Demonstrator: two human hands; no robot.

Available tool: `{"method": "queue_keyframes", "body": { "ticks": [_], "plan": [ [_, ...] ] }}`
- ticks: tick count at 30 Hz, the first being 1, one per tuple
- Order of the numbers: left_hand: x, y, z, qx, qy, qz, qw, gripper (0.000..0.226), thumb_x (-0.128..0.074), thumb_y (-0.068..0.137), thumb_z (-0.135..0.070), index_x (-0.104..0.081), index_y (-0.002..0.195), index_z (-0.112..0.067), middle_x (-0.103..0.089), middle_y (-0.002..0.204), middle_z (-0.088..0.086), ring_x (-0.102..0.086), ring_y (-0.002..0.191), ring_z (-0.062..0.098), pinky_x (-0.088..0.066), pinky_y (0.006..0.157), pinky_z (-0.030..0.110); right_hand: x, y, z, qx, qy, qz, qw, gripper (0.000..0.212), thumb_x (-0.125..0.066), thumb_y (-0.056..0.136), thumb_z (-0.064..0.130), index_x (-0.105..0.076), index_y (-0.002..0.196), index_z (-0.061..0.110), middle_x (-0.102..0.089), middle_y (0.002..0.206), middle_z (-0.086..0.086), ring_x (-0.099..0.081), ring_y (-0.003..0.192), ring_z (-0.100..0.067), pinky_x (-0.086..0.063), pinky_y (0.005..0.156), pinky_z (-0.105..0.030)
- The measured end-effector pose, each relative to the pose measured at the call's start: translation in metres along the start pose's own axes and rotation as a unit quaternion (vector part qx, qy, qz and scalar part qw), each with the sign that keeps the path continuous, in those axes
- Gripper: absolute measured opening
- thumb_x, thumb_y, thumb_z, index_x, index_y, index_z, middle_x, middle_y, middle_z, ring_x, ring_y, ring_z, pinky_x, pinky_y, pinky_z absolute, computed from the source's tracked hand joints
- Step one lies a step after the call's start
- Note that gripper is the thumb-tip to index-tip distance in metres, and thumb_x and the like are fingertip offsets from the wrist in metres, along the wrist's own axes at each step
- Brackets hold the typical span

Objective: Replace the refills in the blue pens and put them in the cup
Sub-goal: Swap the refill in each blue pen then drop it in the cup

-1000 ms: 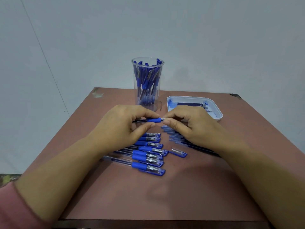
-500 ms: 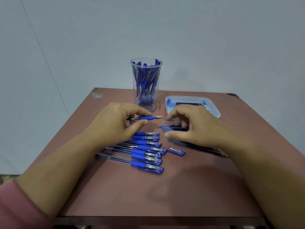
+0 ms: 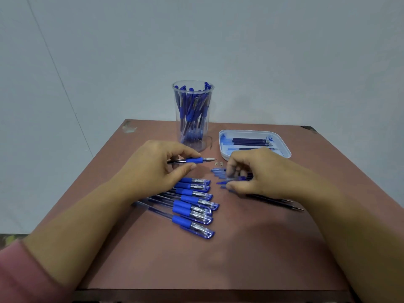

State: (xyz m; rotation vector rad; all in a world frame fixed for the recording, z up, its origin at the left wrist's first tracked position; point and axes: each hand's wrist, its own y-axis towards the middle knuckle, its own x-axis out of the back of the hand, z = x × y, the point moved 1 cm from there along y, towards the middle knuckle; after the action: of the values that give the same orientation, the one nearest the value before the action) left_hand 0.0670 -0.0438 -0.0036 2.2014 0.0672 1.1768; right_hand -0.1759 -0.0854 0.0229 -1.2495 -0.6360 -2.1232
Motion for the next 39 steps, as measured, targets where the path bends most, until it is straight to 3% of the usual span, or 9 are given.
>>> {"method": "queue_keyframes", "body": {
  "ticks": [10,13,16,20,24,26,30,34,39],
  "plan": [
    [-0.005,-0.001,-0.01,-0.021,-0.02,0.002,1.0,0.023,-0.069,0.083,-0.036,-0.071,0.106,-0.037,-0.07,0.086,-0.023,-0.066,0.067,0.013,-0.055,0.063,0.035,-0.002,0.006,0.001,0.043,0.09,-0.103,0.99,0.012,-0.077,0.08,0.028,-0.067,0.084,0.032,-0.069,0.082,0.01,-0.06,0.079,-0.007,-0.049,0.074,-0.023],
    [-0.007,0.0,-0.016,-0.033,-0.017,-0.005,0.999,0.023,-0.073,0.084,-0.027,-0.073,0.107,-0.032,-0.068,0.087,-0.026,-0.066,0.077,0.0,-0.054,0.066,0.026,-0.008,0.007,0.007,0.059,0.107,-0.12,0.985,0.01,-0.077,0.081,0.023,-0.07,0.088,0.021,-0.07,0.083,0.011,-0.064,0.081,-0.004,-0.051,0.073,-0.014],
    [-0.008,-0.001,-0.018,-0.039,-0.009,-0.023,0.999,0.023,-0.076,0.083,-0.018,-0.075,0.106,-0.025,-0.063,0.084,-0.029,-0.06,0.073,-0.012,-0.046,0.063,0.01,-0.015,0.009,0.009,0.062,0.119,-0.159,0.978,0.009,-0.077,0.08,0.021,-0.072,0.088,0.022,-0.07,0.084,0.017,-0.065,0.083,-0.002,-0.052,0.074,-0.018],
    [-0.008,-0.001,-0.019,-0.042,0.01,-0.008,0.999,0.024,-0.07,0.084,-0.029,-0.074,0.108,-0.029,-0.069,0.088,-0.021,-0.065,0.07,0.005,-0.05,0.061,0.021,-0.022,0.009,0.008,0.057,0.13,-0.164,0.976,0.014,-0.077,0.081,0.024,-0.067,0.085,0.033,-0.07,0.085,0.017,-0.066,0.082,-0.003,-0.053,0.076,-0.024],
    [-0.006,0.003,-0.021,-0.036,0.029,-0.008,0.999,0.03,-0.069,0.088,-0.035,-0.069,0.117,-0.026,-0.068,0.095,-0.018,-0.062,0.084,0.003,-0.044,0.075,0.007,-0.015,0.016,0.007,0.035,0.164,-0.136,0.976,0.011,-0.072,0.086,0.022,-0.065,0.091,0.03,-0.07,0.086,0.006,-0.066,0.076,-0.011,-0.054,0.073,-0.024],
    [-0.005,0.0,-0.022,-0.012,0.06,0.012,0.998,0.054,-0.056,0.09,-0.054,-0.057,0.132,-0.022,-0.064,0.115,-0.013,-0.057,0.105,0.001,-0.037,0.09,0.006,-0.007,0.017,0.001,0.017,0.21,-0.155,0.965,0.011,-0.069,0.087,0.019,-0.066,0.091,0.029,-0.07,0.086,0.0,-0.067,0.076,-0.014,-0.055,0.074,-0.027],
    [-0.004,-0.014,-0.023,0.07,0.141,0.103,0.982,0.089,-0.025,0.083,-0.077,-0.03,0.151,-0.019,-0.042,0.149,-0.003,-0.039,0.135,0.013,-0.028,0.108,0.023,0.008,0.011,-0.018,-0.02,0.325,-0.212,0.922,0.017,-0.065,0.09,0.008,-0.067,0.088,0.025,-0.067,0.078,0.009,-0.067,0.079,-0.01,-0.056,0.085,-0.028],
    [-0.007,-0.025,-0.033,0.057,0.177,0.153,0.971,0.096,-0.015,0.08,-0.082,-0.031,0.15,-0.018,-0.035,0.154,-0.001,-0.032,0.14,0.013,-0.021,0.112,0.022,0.016,0.013,-0.019,-0.019,0.385,-0.298,0.873,0.015,-0.062,0.091,0.004,-0.063,0.096,0.019,-0.066,0.08,0.008,-0.068,0.081,-0.007,-0.055,0.081,-0.022],
    [-0.016,-0.042,-0.036,0.067,0.158,0.167,0.971,0.092,-0.011,0.079,-0.084,-0.034,0.149,-0.029,-0.036,0.152,-0.01,-0.032,0.138,0.007,-0.013,0.11,0.018,0.018,0.023,0.0,0.042,0.403,-0.359,0.841,0.03,-0.06,0.091,0.001,-0.045,0.104,0.023,-0.063,0.086,-0.004,-0.068,0.087,-0.016,-0.054,0.091,-0.035]
  ]
}}
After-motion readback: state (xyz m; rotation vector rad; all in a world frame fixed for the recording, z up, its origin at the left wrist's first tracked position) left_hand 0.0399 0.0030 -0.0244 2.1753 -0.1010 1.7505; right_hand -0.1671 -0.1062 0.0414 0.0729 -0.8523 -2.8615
